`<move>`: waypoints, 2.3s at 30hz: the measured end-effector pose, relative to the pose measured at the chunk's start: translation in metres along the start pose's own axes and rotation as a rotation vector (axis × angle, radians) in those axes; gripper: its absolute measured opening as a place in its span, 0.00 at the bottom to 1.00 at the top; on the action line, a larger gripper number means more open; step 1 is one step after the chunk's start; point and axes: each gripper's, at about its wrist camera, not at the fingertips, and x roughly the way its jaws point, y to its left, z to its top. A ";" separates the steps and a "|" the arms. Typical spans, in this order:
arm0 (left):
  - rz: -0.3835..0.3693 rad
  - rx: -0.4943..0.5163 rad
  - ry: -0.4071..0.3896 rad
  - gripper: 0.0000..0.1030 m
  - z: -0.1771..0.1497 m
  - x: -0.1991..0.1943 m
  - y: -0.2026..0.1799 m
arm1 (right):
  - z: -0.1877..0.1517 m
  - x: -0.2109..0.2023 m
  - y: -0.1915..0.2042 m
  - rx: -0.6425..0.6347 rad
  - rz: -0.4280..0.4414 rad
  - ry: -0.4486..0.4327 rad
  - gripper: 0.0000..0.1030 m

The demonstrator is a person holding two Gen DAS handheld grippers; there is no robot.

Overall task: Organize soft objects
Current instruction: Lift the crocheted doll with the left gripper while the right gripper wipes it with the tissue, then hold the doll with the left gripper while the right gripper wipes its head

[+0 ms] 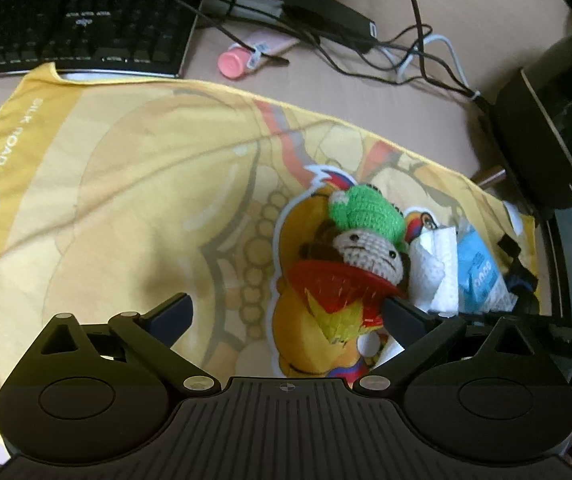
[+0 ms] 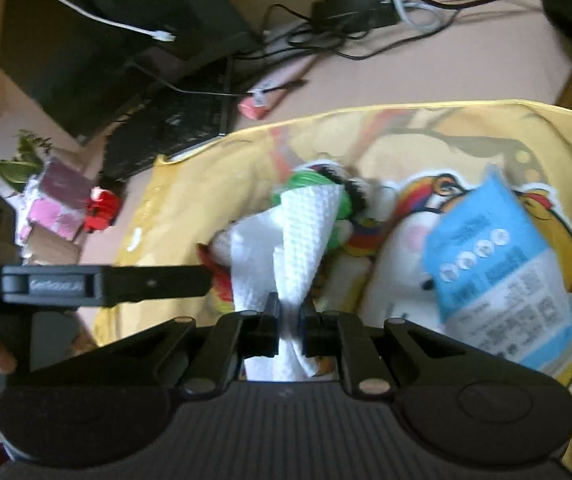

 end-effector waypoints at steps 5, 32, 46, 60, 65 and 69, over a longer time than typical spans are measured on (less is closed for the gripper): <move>0.002 0.087 -0.106 1.00 -0.003 -0.014 -0.012 | -0.002 0.002 -0.001 -0.013 -0.052 0.005 0.13; 0.005 0.489 -0.123 0.76 -0.004 0.040 -0.071 | 0.004 -0.050 -0.038 0.090 -0.182 -0.179 0.13; -0.268 -0.195 0.038 0.87 0.008 0.040 -0.007 | 0.043 -0.045 0.011 -0.057 0.022 -0.189 0.13; -0.155 -0.033 -0.027 0.91 0.004 0.021 -0.031 | 0.032 -0.001 0.001 -0.199 -0.243 -0.092 0.13; -0.142 0.080 -0.041 0.92 0.001 0.014 -0.048 | 0.028 -0.010 -0.010 -0.160 -0.263 -0.109 0.14; -0.155 0.292 -0.061 0.93 -0.008 0.009 -0.076 | 0.024 -0.024 -0.018 -0.090 -0.232 -0.134 0.13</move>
